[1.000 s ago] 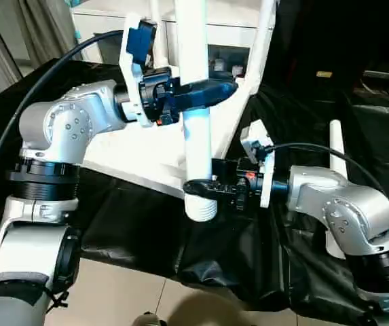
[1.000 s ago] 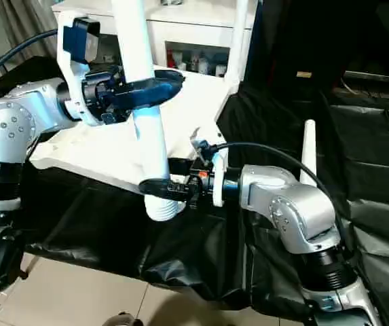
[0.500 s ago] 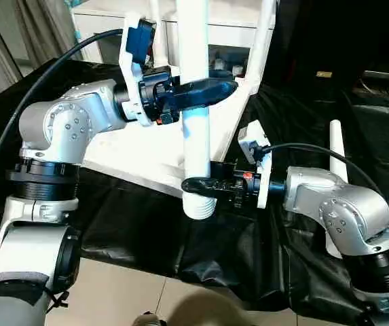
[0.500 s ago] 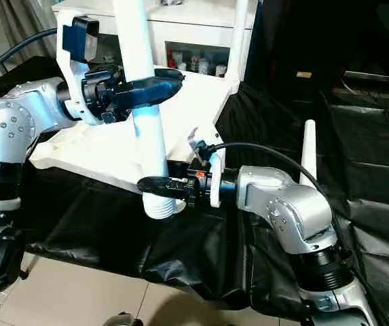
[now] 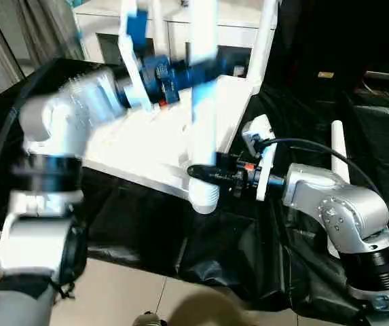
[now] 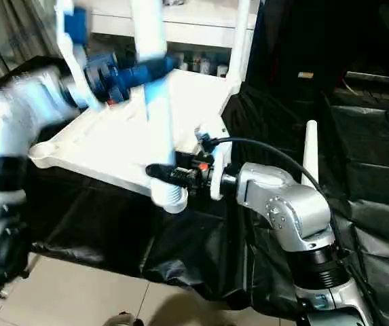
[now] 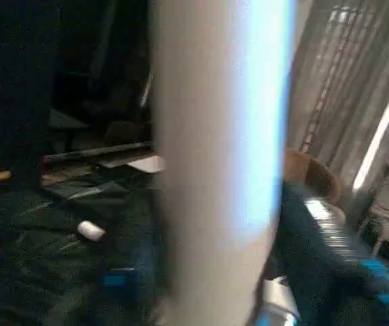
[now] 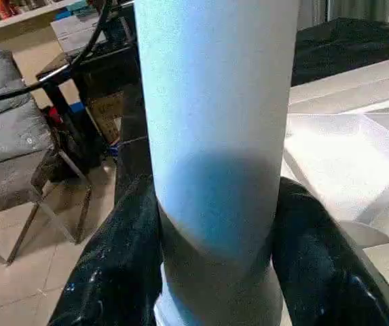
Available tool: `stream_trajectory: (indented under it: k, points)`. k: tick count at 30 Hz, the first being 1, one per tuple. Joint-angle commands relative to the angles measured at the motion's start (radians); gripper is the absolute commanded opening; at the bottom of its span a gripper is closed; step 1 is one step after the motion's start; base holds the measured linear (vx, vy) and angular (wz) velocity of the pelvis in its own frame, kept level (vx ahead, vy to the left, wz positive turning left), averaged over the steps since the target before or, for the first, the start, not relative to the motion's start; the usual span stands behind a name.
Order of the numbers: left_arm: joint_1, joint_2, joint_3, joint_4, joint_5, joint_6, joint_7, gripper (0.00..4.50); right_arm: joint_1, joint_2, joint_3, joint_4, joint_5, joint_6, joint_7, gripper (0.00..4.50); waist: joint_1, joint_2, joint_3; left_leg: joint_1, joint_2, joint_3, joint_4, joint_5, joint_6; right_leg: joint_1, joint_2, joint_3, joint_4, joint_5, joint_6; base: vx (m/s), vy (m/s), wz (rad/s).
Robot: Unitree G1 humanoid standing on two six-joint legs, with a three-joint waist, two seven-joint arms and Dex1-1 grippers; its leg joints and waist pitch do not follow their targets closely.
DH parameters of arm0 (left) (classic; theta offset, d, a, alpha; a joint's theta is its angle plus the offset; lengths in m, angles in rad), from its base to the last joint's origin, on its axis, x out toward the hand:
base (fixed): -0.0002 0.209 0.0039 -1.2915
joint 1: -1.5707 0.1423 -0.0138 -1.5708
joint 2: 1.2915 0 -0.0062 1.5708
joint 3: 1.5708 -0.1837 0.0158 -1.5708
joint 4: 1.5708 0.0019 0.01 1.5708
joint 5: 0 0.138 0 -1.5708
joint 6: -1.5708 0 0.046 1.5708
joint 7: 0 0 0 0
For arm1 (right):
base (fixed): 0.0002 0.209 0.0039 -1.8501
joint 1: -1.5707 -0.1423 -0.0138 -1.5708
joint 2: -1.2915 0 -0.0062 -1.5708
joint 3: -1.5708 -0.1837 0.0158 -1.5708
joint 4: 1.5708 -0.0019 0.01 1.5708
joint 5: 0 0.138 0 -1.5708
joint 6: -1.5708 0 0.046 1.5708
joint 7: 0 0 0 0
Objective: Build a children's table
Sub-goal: Pick table leg
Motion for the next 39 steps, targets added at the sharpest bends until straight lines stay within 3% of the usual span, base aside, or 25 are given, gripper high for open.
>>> stream_trajectory:
  k: [1,3,5,7,19,21,27,29,30,39]
  points:
    - [-0.008,0.011,0.005,-0.017,0.005,0.005,0.014,2.51,-0.007,-0.001,-0.009,0.008,-0.007,-0.019,-0.016,1.88,-0.002,0.011,-0.09,0.004,-0.004,0.009,-0.056,-0.184,-0.02,0.068,-0.054,0.035,-0.071,-0.229,-0.154,0.0,0.0,0.0]
    - [-0.011,0.011,0.005,-0.009,-0.007,0.013,0.001,1.97,-0.008,-0.006,0.002,0.006,-0.017,-0.026,-0.015,1.88,-0.002,0.011,-0.09,0.005,-0.004,0.009,-0.056,-0.182,-0.021,0.067,-0.054,0.035,-0.072,-0.232,-0.154,0.0,0.0,0.0]
    - [-0.012,0.008,0.002,-0.007,-0.009,0.017,-0.008,2.09,-0.008,-0.007,0.004,0.005,-0.021,-0.028,-0.015,1.88,-0.002,0.013,-0.09,0.006,-0.003,0.009,-0.056,-0.188,-0.02,0.067,-0.054,0.035,-0.073,-0.238,-0.155,0.0,0.0,0.0]
    - [-0.012,0.006,-0.002,-0.006,-0.009,0.018,-0.013,1.77,-0.008,-0.006,0.004,0.004,-0.024,-0.028,-0.016,1.88,-0.003,0.012,-0.089,0.006,-0.003,0.009,-0.056,-0.195,-0.019,0.066,-0.054,0.035,-0.074,-0.244,-0.155,0.0,0.0,0.0]
    - [-0.005,0.019,-0.005,-0.002,-0.021,0.012,-0.081,1.7,-0.014,-0.008,0.02,0.005,-0.062,-0.063,-0.018,1.88,-0.004,0.011,-0.089,0.006,-0.003,0.009,-0.057,-0.193,-0.018,0.066,-0.054,0.035,-0.075,-0.253,-0.149,0.0,0.0,0.0]
    - [-0.001,0.024,-0.011,-0.001,-0.021,0.006,-0.107,1.7,-0.019,0.0,0.008,0.012,-0.039,-0.046,-0.01,2.44,-0.004,0.012,-0.089,0.007,-0.003,0.009,-0.057,-0.196,-0.016,0.065,-0.054,0.035,-0.074,-0.252,-0.154,0.0,0.0,0.0]
    - [0.006,0.044,-0.048,0.0,-0.014,0.003,-0.187,1.7,-0.029,-0.02,0.024,0.004,-0.025,-0.039,0.044,3.0,-0.003,0.013,-0.088,0.006,-0.002,0.009,-0.058,-0.196,-0.014,0.066,-0.054,0.036,-0.073,-0.246,-0.16,0.0,0.0,0.0]
    - [0.01,0.053,-0.068,-0.004,-0.009,0.0,-0.227,1.7,-0.033,-0.036,0.038,0.002,-0.031,-0.041,0.068,3.02,-0.003,0.014,-0.087,0.006,-0.003,0.01,-0.058,-0.2,-0.015,0.066,-0.055,0.036,-0.075,-0.258,-0.158,0.0,0.0,0.0]
    - [0.013,0.055,-0.073,-0.007,-0.008,-0.001,-0.237,1.7,-0.033,-0.047,0.042,-0.001,-0.026,-0.036,0.086,3.02,-0.003,0.007,-0.088,0.005,-0.002,0.01,-0.059,-0.196,-0.013,0.068,-0.054,0.036,-0.074,-0.255,-0.157,0.0,0.0,0.0]
    - [0.018,0.057,-0.076,-0.017,-0.003,-0.012,-0.273,1.7,-0.037,-0.093,0.06,-0.016,-0.001,-0.017,0.17,3.02,-0.002,0.009,-0.088,0.004,-0.003,0.011,-0.056,-0.186,-0.005,0.068,-0.055,0.035,-0.075,-0.266,-0.158,0.0,0.0,0.0]
